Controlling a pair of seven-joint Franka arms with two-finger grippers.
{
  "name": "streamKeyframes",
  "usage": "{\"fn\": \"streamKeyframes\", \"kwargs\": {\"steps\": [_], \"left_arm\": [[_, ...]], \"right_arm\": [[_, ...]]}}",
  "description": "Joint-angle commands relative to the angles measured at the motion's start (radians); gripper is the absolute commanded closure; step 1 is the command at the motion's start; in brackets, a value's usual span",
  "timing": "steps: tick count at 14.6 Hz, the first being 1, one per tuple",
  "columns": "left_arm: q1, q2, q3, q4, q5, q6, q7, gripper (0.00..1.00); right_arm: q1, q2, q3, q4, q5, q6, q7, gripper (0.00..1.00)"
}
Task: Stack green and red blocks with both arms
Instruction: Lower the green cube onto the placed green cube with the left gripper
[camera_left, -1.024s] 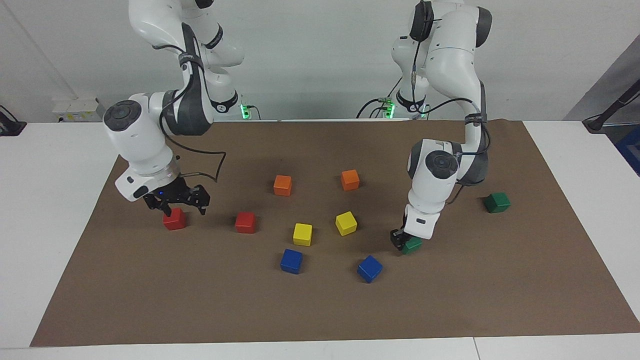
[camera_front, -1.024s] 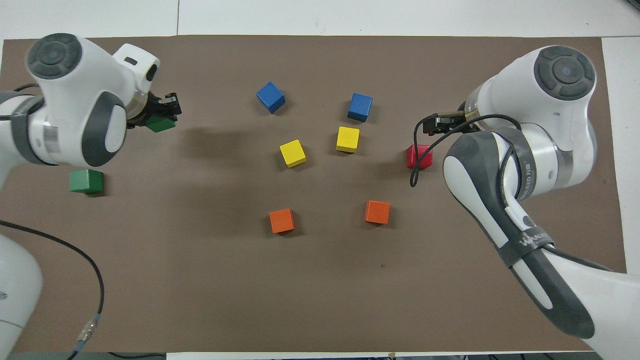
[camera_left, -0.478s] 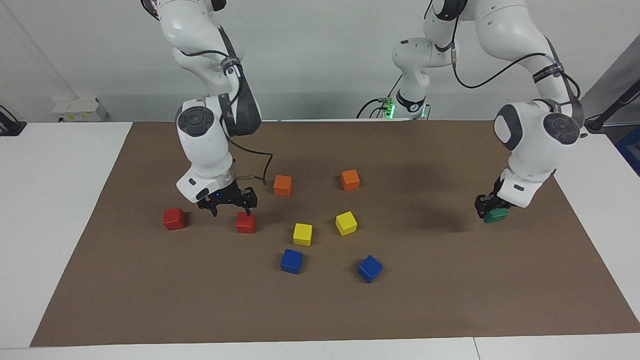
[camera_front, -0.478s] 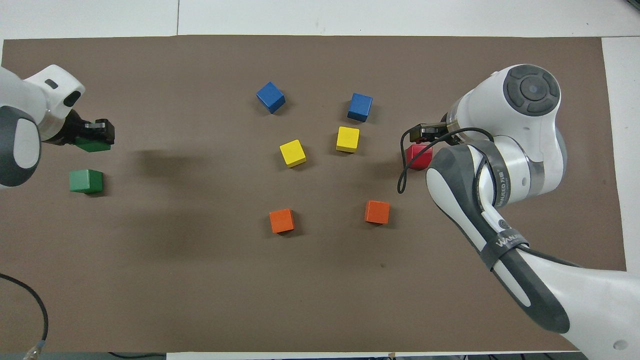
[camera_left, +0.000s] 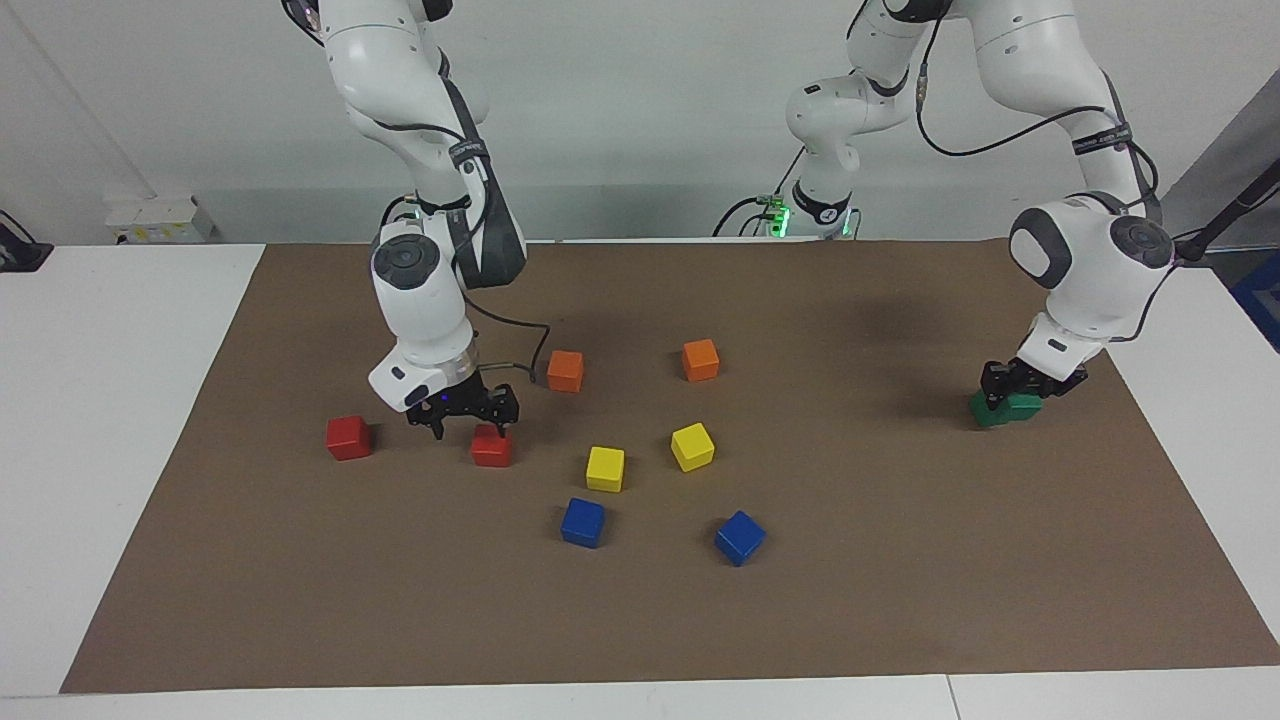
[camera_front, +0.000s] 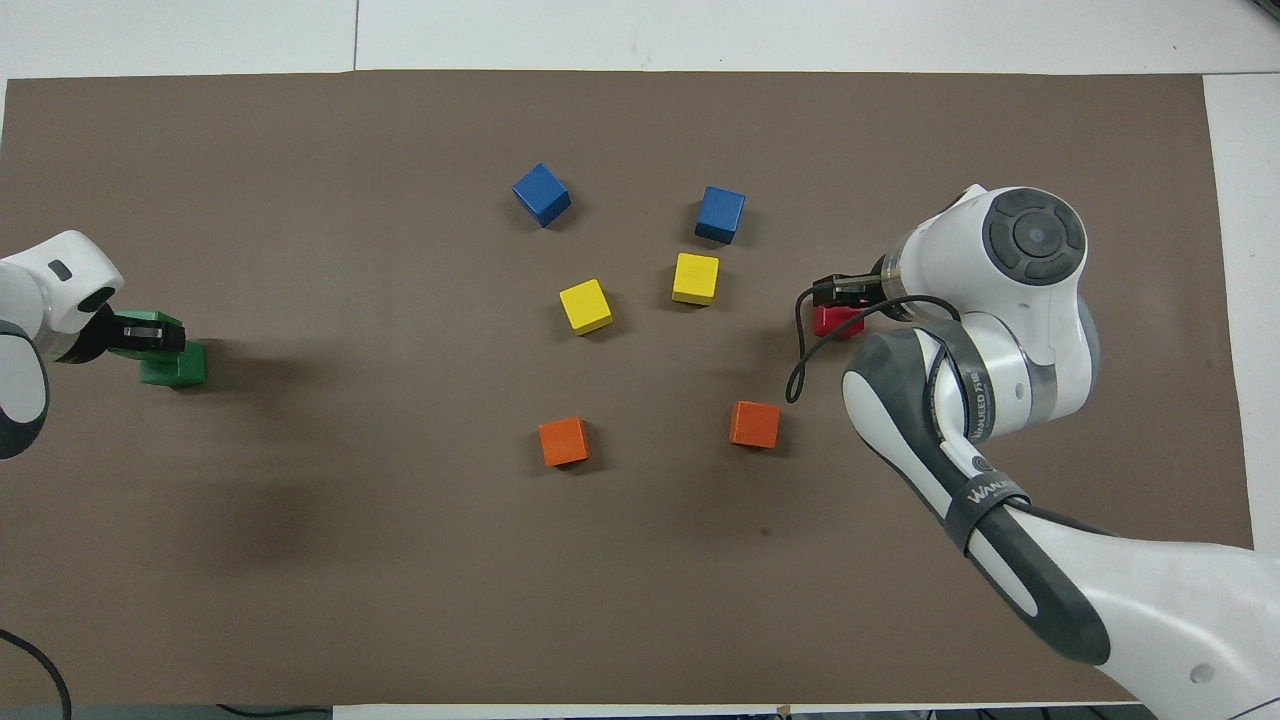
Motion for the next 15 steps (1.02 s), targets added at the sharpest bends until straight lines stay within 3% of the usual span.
{"fn": "streamKeyframes", "kwargs": {"steps": [1,15], "left_arm": [[0.026,-0.055,-0.013,-0.072,0.006,0.051,0.026,1.00],[0.062,-0.077,-0.013,-0.147,-0.097,0.136,0.025,1.00]], "right_arm": [[0.003,-0.010,0.002,-0.038,-0.010,0.041,0.046,0.00],[0.020,0.049,0.002,-0.032,0.003,0.112,0.101,0.01]]}}
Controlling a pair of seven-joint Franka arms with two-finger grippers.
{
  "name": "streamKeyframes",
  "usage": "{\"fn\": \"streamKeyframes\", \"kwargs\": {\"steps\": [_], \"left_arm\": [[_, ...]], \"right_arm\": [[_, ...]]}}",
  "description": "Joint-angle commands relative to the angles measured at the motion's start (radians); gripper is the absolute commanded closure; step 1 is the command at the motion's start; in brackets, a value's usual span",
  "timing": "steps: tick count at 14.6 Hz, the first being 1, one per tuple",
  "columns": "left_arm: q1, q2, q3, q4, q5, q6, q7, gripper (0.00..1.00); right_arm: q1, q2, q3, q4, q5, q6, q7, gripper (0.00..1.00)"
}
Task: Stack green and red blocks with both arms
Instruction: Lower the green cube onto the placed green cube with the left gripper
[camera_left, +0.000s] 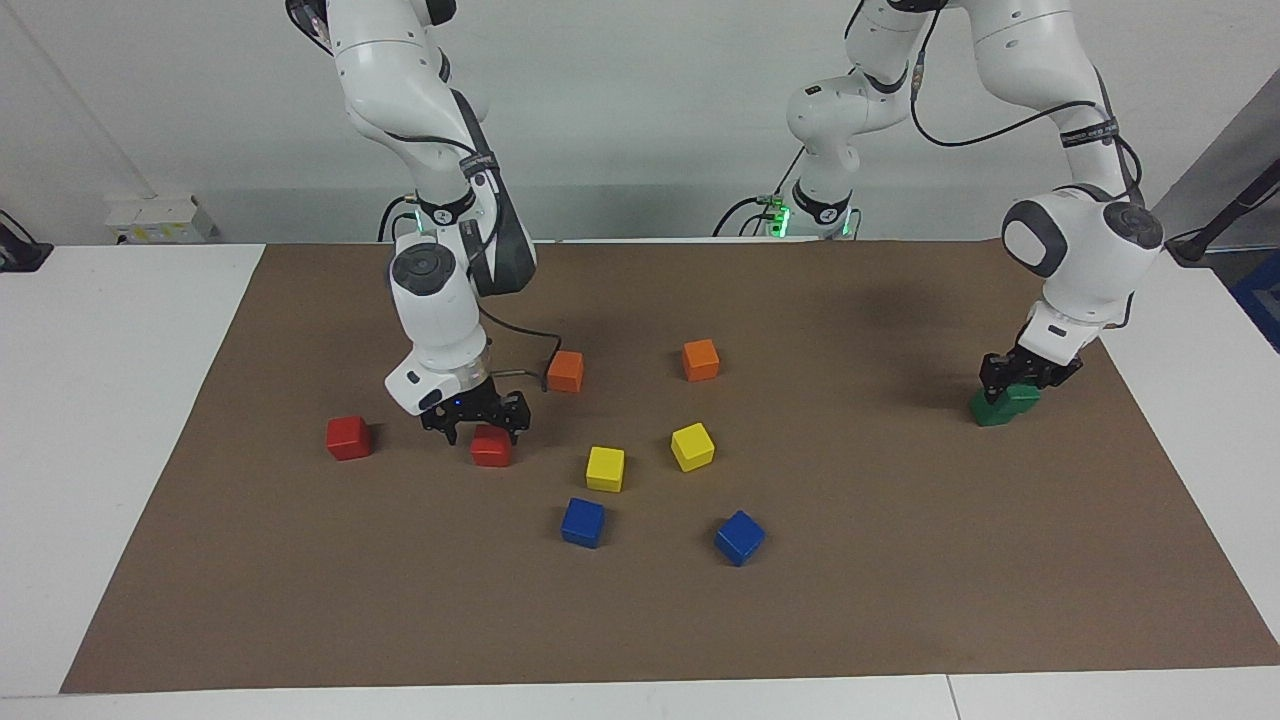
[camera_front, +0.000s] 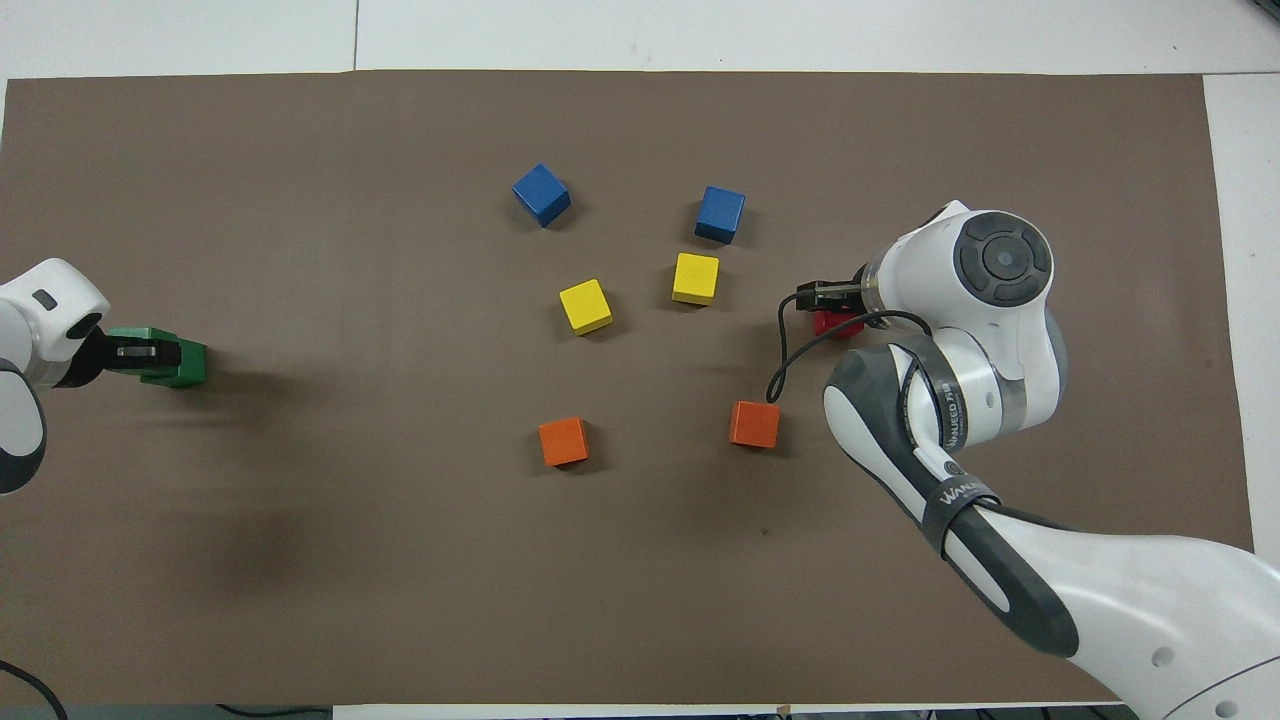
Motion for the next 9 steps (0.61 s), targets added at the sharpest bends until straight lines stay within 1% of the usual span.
{"fn": "streamKeyframes", "kwargs": {"steps": [1,2,3,4,5,7,8,9], "left_arm": [[0.023,-0.026,-0.011,-0.048,-0.024,0.037,0.017,1.00],[0.021,-0.026,-0.011,-0.048,-0.026,0.037,0.017,0.98],[0.021,-0.026,-0.011,-0.050,-0.024,0.037,0.017,0.38],[0.021,-0.026,-0.011,-0.050,-0.024,0.037,0.017,0.00],[0.021,-0.026,-0.011,-0.050,-0.024,0.037,0.017,0.00],[0.021,-0.026,-0.011,-0.048,-0.024,0.036,0.017,0.00],[0.021,-0.026,-0.011,-0.045,-0.024,0.036,0.017,0.00],[0.020,-0.026,-0.011,-0.044,-0.026,0.036,0.017,0.00]], "right_arm": [[0.000,0.006,0.001,-0.009,0.000,0.029,0.037,0.05],[0.002,0.006,0.001,-0.009,0.000,0.028,0.038,0.09],[0.008,0.006,0.001,-0.009,0.002,0.028,0.038,0.14],[0.014,0.006,0.001,-0.009,0.002,0.023,0.038,0.25],[0.014,0.006,0.001,-0.009,0.002,0.020,0.038,0.36],[0.014,0.006,0.001,-0.007,0.002,0.019,0.037,0.66],[0.013,0.006,0.001,-0.003,0.002,0.014,0.037,0.76],[0.011,0.005,0.001,0.002,0.000,0.009,0.034,0.80]]}}
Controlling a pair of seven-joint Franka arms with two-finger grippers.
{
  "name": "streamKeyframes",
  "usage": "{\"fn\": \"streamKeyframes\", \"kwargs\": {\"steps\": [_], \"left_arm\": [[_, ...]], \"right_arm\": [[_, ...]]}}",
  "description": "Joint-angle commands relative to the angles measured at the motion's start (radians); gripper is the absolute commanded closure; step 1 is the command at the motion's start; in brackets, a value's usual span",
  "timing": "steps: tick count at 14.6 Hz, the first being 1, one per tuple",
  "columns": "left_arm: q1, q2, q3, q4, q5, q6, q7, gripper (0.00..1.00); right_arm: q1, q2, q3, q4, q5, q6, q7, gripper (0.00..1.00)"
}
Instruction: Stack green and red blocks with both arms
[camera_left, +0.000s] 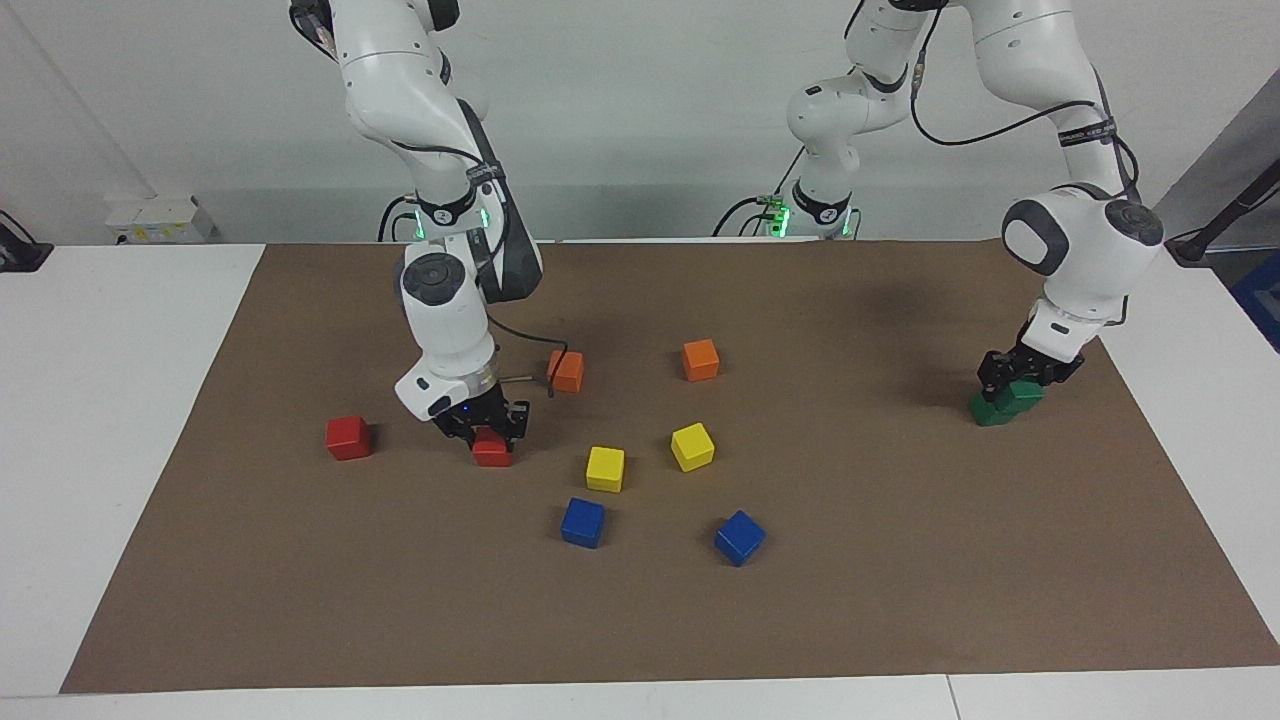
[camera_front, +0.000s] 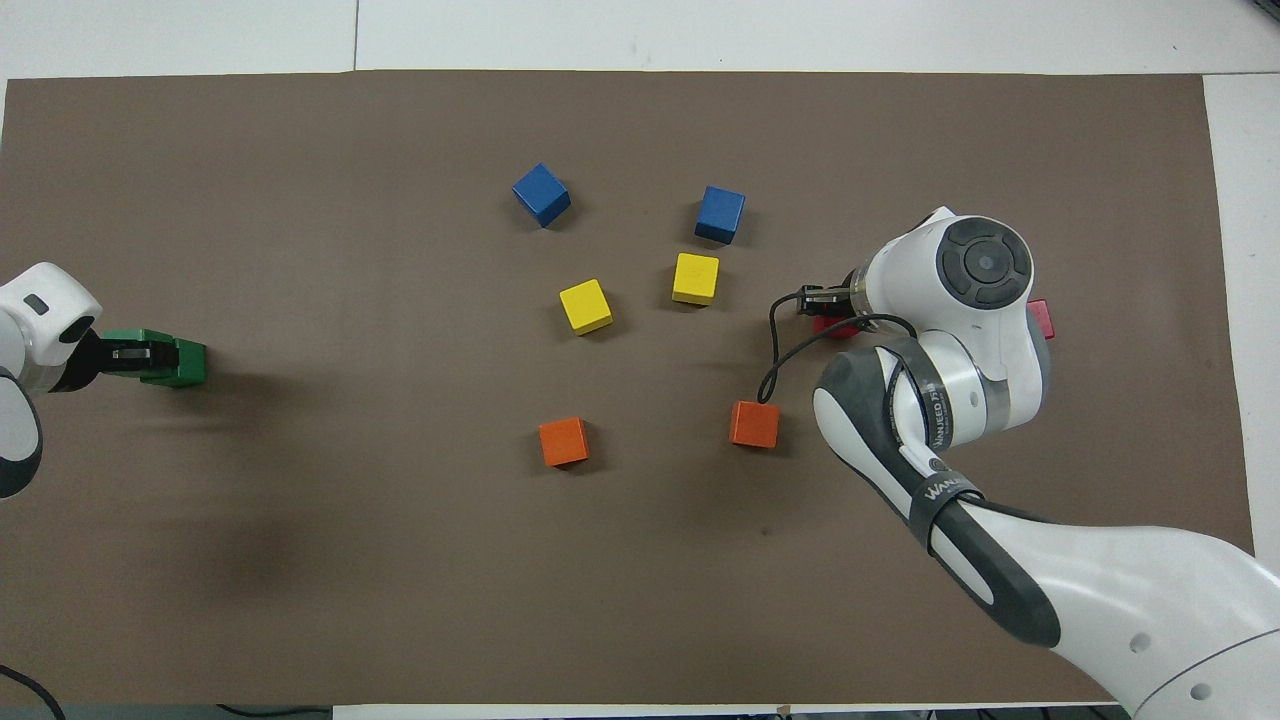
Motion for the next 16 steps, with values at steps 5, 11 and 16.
{"fn": "streamKeyframes", "kwargs": {"steps": [5,11,16], "left_arm": [[0.008,-0.026,-0.011,0.058,-0.021,-0.078,0.017,0.00],[-0.014,-0.088,-0.020,0.313,-0.021,-0.410,-0.094,0.00],[-0.087,-0.191,-0.021,0.342,-0.015,-0.563,-0.239,0.00]], "right_arm": [[-0.091,-0.043,-0.004,0.142,-0.014,-0.213,-0.099,0.80],[-0.247,-0.075,-0.005,0.239,-0.012,-0.333,-0.374,0.76],[-0.332,-0.104,-0.005,0.181,-0.003,-0.336,-0.496,0.76]]}}
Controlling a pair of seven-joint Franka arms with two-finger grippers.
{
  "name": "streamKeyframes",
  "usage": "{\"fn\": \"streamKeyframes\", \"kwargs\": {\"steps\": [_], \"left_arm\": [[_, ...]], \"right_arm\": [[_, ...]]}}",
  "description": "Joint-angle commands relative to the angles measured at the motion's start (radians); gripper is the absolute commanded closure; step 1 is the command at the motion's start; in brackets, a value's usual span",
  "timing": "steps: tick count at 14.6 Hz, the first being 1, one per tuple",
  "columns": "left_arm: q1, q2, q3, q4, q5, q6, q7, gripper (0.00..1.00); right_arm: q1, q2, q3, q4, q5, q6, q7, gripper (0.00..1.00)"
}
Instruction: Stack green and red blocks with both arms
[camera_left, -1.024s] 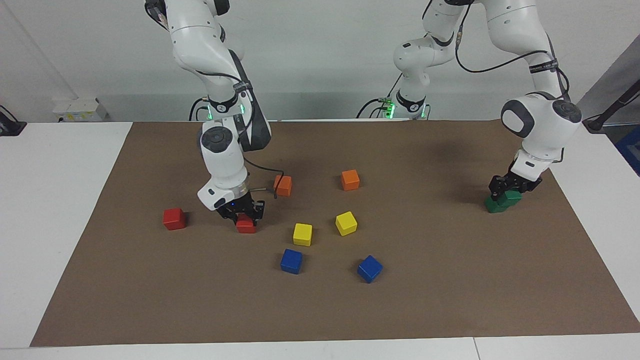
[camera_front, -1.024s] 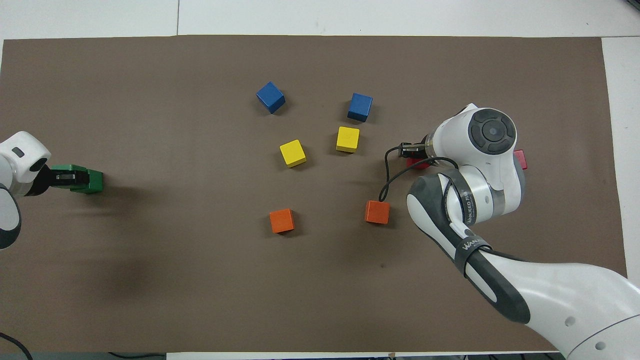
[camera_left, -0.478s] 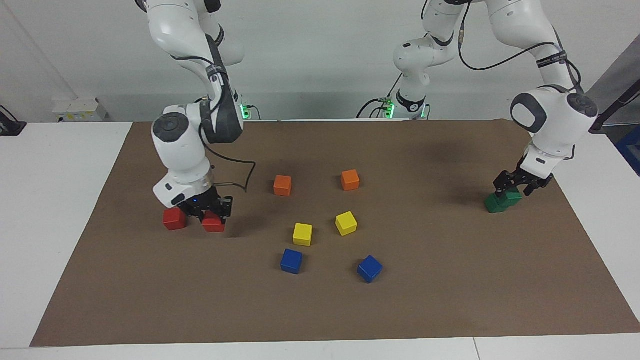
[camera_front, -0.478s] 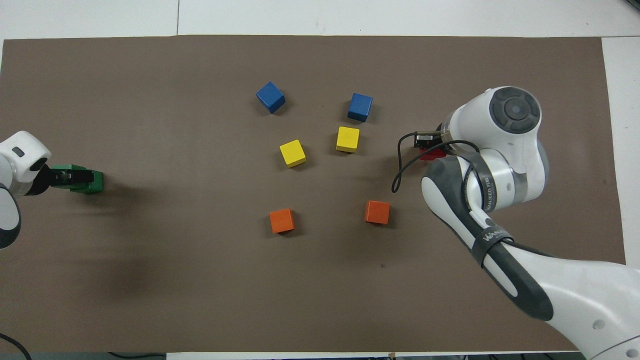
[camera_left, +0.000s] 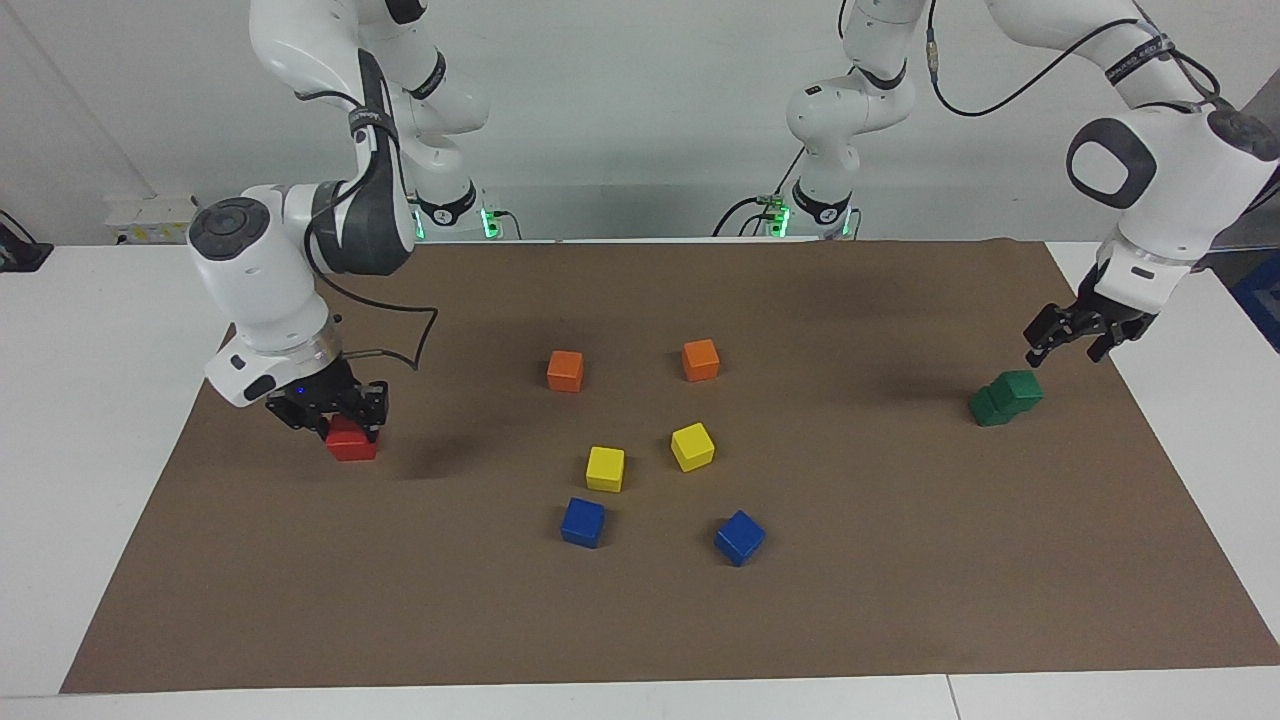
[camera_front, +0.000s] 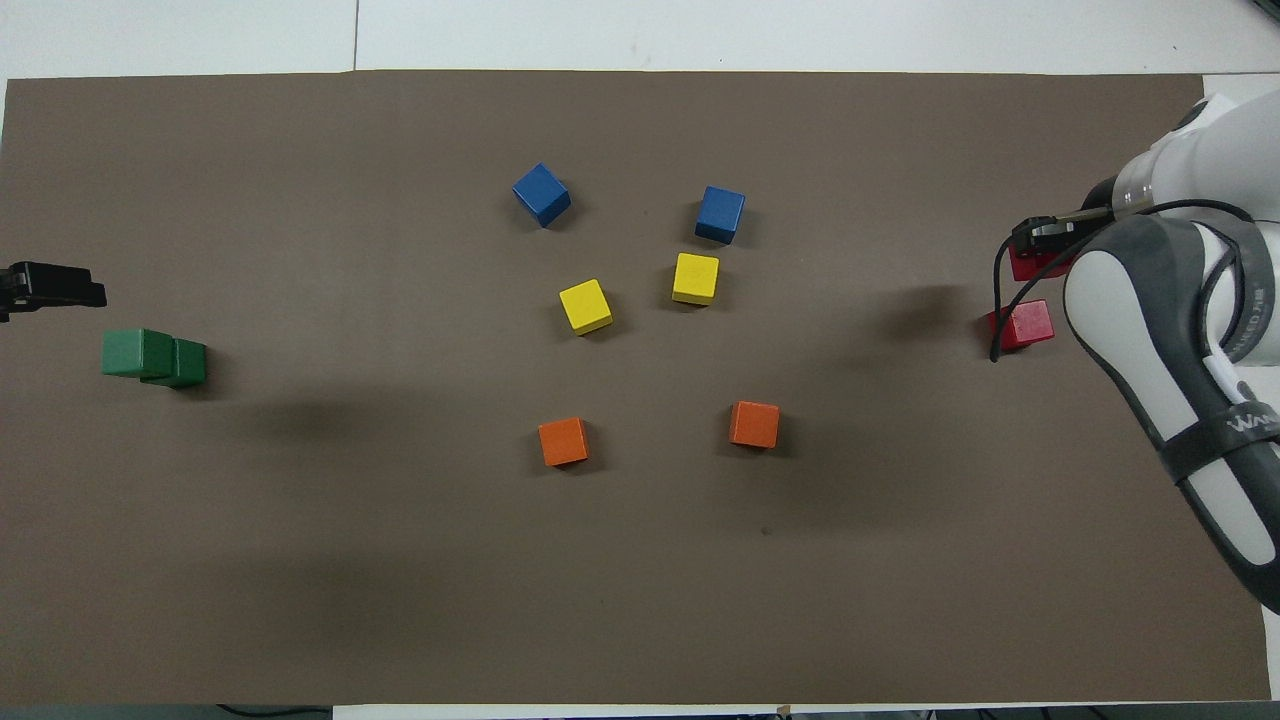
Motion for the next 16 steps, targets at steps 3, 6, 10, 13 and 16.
{"fn": "streamKeyframes", "kwargs": {"steps": [3,6,10,13,16], "left_arm": [[-0.046,-0.035,0.003,0.112,-0.005,-0.256,-0.025,0.00],[-0.073,-0.041,0.000,0.120,-0.004,-0.312,-0.027,0.00],[-0.079,-0.044,-0.012,0.121,-0.004,-0.330,-0.027,0.00],[-0.139,-0.038,0.018,0.121,-0.002,-0.335,-0.027,0.00],[-0.181,-0.021,0.038,0.202,0.032,-0.397,-0.027,0.00]], "right_arm": [[-0.041,-0.050,0.012,-0.107,0.007,0.034,-0.038,0.76],[-0.041,-0.076,0.012,-0.179,0.009,0.085,-0.025,0.76],[-0.039,-0.105,0.014,-0.259,0.009,0.117,-0.047,0.76],[-0.039,-0.110,0.012,-0.289,0.009,0.169,-0.065,0.76],[-0.041,-0.116,0.012,-0.313,0.009,0.198,-0.073,0.76]]}}
